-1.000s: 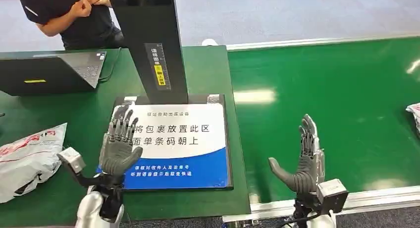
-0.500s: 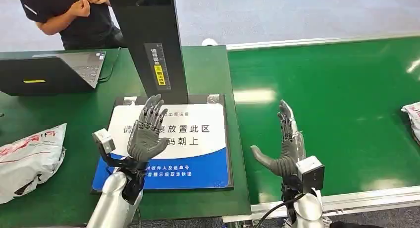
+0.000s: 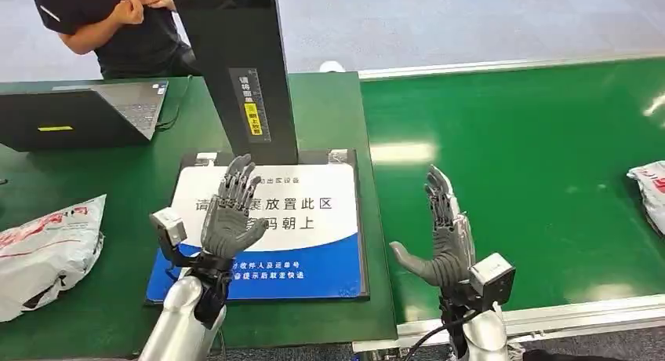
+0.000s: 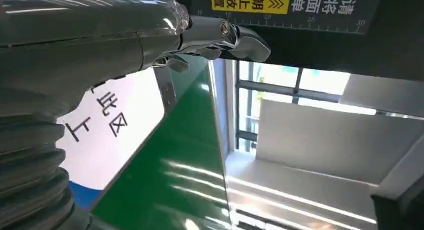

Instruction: Moved the parcel from conveyor to table for the left to box.

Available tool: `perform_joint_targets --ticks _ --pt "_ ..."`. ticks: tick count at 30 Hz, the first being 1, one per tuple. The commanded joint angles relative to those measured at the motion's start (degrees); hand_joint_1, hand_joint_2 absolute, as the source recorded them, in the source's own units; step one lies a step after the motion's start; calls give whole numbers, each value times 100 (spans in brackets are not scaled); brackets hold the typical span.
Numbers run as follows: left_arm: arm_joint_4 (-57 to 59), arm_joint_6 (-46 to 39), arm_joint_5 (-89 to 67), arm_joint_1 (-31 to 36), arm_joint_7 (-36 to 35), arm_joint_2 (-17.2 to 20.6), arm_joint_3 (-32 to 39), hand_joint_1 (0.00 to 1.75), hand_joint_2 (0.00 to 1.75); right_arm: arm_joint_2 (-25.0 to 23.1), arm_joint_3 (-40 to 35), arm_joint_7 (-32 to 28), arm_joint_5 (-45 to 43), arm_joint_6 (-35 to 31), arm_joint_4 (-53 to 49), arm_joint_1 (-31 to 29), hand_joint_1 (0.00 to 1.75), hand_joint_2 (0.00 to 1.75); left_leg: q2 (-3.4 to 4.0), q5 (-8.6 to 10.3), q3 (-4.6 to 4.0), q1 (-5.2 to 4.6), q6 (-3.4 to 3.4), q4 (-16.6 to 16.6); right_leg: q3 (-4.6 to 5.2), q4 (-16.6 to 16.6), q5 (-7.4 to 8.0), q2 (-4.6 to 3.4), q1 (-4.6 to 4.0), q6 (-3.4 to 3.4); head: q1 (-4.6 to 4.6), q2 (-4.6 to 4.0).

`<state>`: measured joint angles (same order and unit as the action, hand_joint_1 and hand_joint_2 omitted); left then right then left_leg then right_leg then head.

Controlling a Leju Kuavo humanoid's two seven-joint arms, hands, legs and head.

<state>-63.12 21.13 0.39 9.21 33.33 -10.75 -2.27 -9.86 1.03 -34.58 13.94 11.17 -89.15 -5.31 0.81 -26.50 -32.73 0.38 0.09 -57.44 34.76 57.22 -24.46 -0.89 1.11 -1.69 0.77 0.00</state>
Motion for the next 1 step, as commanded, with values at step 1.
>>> perform_joint_targets --ticks 1 --pt "-371 -233 -172 -227 94 119 326 0 175 46 94 50 124 -59 174 69 0 175 -2 -1 8 3 -2 4 -7 -5 0 3 -4 8 0 0"
